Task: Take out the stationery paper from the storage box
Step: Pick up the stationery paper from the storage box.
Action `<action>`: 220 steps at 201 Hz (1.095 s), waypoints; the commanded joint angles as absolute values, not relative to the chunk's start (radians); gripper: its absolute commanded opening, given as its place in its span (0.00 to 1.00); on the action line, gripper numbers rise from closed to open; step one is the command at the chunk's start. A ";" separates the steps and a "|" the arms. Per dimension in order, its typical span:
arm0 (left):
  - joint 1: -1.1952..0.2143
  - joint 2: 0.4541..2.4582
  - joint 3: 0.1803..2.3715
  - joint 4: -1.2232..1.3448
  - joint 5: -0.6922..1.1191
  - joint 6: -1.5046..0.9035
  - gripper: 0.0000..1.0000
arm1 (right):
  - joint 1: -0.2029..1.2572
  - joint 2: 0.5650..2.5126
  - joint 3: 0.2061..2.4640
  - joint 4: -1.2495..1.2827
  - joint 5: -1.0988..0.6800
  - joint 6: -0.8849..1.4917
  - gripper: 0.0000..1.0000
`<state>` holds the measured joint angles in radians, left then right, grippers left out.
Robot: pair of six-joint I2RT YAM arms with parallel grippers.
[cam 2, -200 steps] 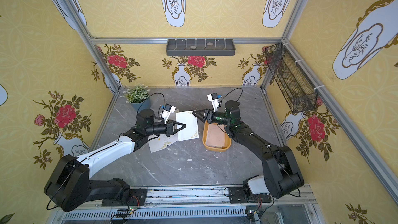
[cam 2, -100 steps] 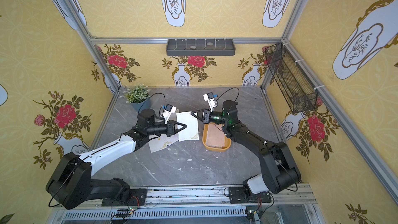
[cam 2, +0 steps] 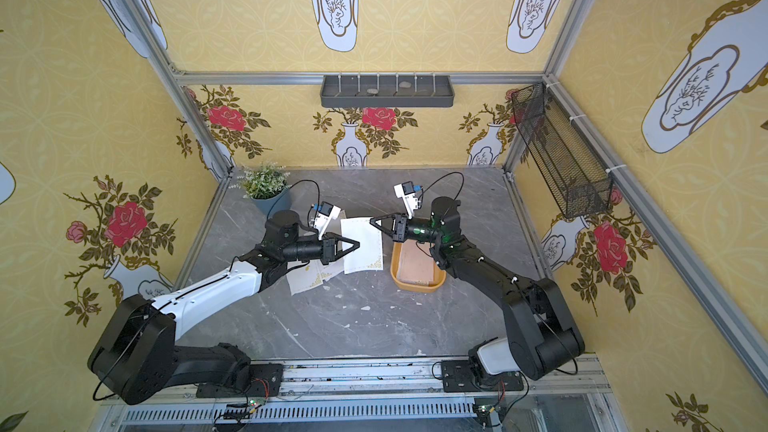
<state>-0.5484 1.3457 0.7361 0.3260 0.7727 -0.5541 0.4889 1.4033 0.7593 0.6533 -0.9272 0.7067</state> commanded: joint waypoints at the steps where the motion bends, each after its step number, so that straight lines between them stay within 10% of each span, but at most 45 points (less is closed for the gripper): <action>1: -0.548 1.339 0.733 0.322 0.762 -0.534 0.00 | 0.488 1.387 0.755 0.663 -0.914 0.687 0.39; 12: -0.548 1.340 0.733 0.318 0.759 -0.532 0.00 | 0.488 1.382 0.756 0.647 -0.914 0.676 0.37; 26: -0.548 1.341 0.733 0.316 0.756 -0.530 0.00 | 0.488 1.375 0.750 0.639 -0.910 0.672 0.00; 47: -0.548 1.342 0.735 0.313 0.755 -0.531 0.00 | 0.487 1.369 0.739 0.638 -0.903 0.668 0.00; 58: -0.548 1.342 0.735 0.310 0.753 -0.531 0.00 | 0.488 1.374 0.741 0.635 -0.909 0.669 0.23; 72: -0.548 1.341 0.734 0.307 0.752 -0.529 0.00 | 0.489 1.376 0.741 0.634 -0.911 0.670 0.01; 86: -0.548 1.339 0.734 0.301 0.747 -0.527 0.00 | 0.489 1.374 0.734 0.635 -0.902 0.671 0.00; 98: -0.548 1.339 0.736 0.298 0.744 -0.526 0.00 | 0.489 1.374 0.732 0.634 -0.899 0.672 0.25; 119: -0.548 1.338 0.736 0.296 0.742 -0.525 0.00 | 0.490 1.375 0.734 0.634 -0.906 0.669 0.03; 153: -0.548 1.338 0.735 0.286 0.722 -0.522 0.00 | 0.490 1.384 0.737 0.610 -0.896 0.668 0.70; 220: -0.545 1.314 0.771 0.086 0.402 -0.487 0.00 | 0.489 1.356 0.733 0.524 -0.840 0.629 0.81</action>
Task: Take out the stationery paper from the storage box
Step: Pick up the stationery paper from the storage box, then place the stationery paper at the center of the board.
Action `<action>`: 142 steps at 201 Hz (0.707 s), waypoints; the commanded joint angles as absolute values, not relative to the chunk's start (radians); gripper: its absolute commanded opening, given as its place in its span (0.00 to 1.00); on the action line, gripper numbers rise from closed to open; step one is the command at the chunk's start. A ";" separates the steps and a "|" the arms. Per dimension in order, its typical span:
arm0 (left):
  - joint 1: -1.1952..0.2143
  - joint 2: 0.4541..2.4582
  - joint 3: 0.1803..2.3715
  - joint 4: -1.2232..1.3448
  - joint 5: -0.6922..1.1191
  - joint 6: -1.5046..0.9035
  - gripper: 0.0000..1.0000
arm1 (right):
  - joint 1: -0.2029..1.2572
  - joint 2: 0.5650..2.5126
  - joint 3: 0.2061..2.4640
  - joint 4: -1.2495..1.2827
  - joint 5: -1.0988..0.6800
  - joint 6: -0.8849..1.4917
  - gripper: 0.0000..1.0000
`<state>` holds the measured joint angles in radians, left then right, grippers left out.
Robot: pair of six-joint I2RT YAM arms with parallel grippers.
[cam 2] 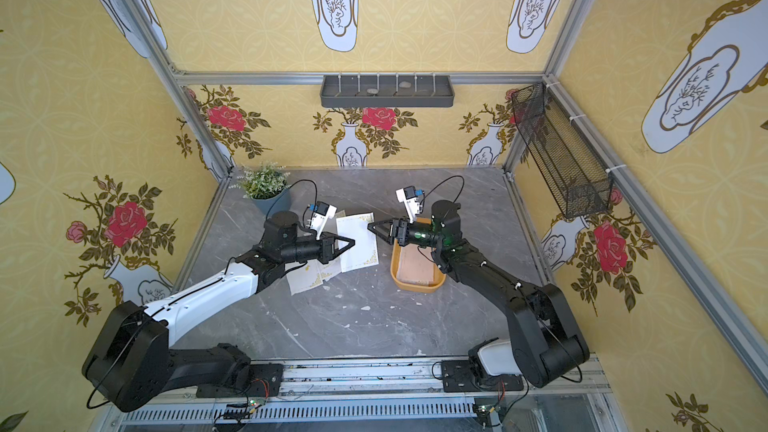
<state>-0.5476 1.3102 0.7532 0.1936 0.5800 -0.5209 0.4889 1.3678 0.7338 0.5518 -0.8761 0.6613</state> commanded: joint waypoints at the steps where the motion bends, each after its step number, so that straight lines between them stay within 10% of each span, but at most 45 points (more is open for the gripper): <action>1: -0.546 1.314 0.771 0.085 0.399 -0.486 0.00 | 0.489 1.356 0.734 0.523 -0.840 0.630 0.81; 142: -0.397 1.439 0.795 -0.205 0.037 -0.611 0.00 | 0.495 1.340 0.776 0.245 -0.661 0.528 0.81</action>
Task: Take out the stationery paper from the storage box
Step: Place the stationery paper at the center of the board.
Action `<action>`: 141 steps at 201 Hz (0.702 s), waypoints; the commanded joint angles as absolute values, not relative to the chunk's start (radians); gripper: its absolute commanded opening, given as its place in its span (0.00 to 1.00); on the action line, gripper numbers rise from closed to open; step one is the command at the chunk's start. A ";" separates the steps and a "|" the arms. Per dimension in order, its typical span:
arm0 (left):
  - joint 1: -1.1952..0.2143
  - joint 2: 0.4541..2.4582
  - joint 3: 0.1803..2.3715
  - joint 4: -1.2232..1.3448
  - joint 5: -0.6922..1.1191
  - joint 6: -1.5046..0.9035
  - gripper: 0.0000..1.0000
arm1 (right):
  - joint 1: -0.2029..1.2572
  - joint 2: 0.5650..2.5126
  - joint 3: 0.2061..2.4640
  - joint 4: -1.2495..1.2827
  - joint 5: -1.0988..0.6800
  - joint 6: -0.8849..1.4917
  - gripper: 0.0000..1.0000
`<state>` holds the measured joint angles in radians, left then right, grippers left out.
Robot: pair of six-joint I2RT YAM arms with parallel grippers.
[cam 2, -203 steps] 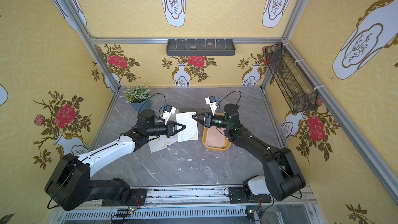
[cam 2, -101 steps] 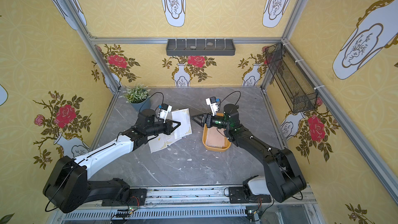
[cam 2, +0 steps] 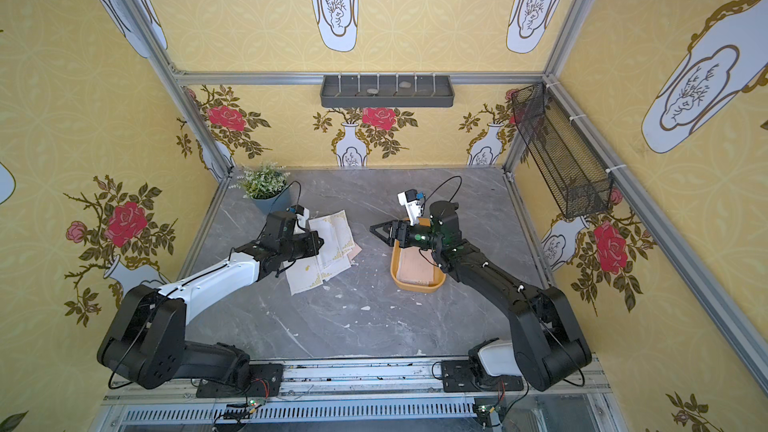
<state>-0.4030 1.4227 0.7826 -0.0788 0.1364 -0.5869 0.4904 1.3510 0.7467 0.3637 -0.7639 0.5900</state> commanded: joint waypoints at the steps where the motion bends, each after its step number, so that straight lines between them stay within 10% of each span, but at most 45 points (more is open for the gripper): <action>1: -0.396 1.441 0.794 -0.207 0.034 -0.611 0.00 | 0.495 1.340 0.778 0.240 -0.657 0.527 0.81; 39: -0.391 1.500 0.807 -0.250 -0.007 -0.646 0.00 | 0.511 1.350 0.839 0.058 -0.500 0.468 0.82; 81: -0.391 1.500 0.816 -0.311 -0.145 -0.674 0.65 | 0.554 1.447 0.974 -0.296 -0.080 0.442 0.81; 141: -0.393 1.249 0.708 -0.306 -0.326 -0.736 0.75 | 0.597 1.625 1.035 -0.466 0.210 0.535 0.77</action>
